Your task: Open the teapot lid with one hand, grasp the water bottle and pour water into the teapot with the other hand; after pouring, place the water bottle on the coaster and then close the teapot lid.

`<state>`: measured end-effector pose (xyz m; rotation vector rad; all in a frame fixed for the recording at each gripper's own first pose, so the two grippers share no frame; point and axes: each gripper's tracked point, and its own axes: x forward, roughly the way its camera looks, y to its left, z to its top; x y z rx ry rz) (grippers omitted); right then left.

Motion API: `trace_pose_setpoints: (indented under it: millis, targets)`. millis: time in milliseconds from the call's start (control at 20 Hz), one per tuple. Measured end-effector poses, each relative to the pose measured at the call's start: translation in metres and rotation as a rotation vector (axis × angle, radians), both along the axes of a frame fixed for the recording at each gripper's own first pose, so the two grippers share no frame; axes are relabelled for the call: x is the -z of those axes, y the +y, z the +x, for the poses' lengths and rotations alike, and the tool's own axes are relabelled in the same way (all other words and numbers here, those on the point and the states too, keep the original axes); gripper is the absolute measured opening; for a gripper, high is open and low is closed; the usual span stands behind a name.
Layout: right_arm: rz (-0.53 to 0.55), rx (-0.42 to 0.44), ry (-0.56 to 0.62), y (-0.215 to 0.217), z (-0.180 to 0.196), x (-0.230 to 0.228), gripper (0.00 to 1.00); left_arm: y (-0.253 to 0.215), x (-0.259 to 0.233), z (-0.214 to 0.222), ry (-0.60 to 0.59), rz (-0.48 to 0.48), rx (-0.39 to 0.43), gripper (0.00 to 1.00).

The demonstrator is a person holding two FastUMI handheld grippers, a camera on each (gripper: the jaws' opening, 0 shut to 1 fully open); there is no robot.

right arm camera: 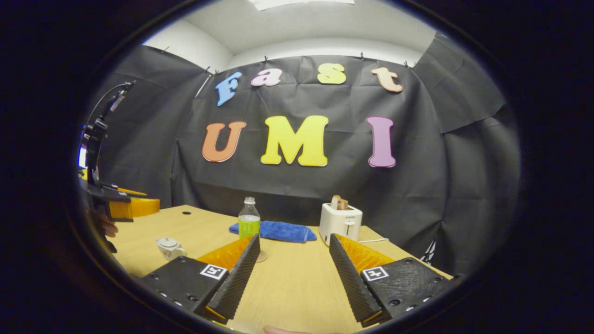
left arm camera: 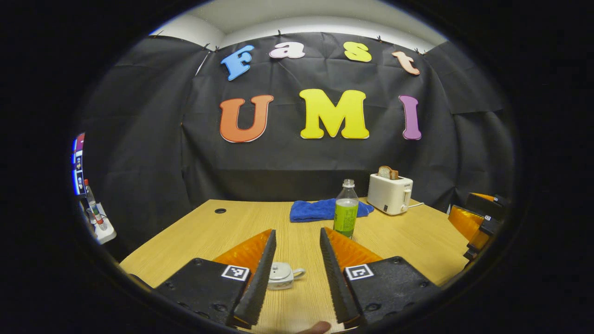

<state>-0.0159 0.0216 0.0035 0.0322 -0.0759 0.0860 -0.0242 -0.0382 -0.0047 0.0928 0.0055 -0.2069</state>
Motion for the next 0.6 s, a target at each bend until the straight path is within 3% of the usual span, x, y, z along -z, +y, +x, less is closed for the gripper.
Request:
trace_pose_setpoints:
  millis: [50,100,200,550,600]
  targets:
    - [0.000,-0.010,-0.013,0.002,-0.005,-0.006,0.90,-0.004,-0.004,-0.005,-0.009,0.006,0.008,0.67]
    - [-0.006,-0.004,-0.016,-0.002,-0.008,-0.008,0.94,-0.007,-0.009,-0.009,-0.028,0.010,0.007,0.81]
    - [-0.012,0.009,-0.004,-0.006,-0.013,-0.010,0.97,-0.009,-0.018,-0.016,-0.060,-0.002,-0.005,0.95]
    - [0.017,-0.011,0.007,-0.014,-0.013,-0.013,0.97,-0.003,-0.022,-0.020,-0.068,-0.039,-0.047,0.97]
    - [0.019,-0.010,0.012,-0.014,-0.012,-0.011,0.93,-0.001,-0.021,-0.018,-0.064,-0.037,-0.053,0.97]
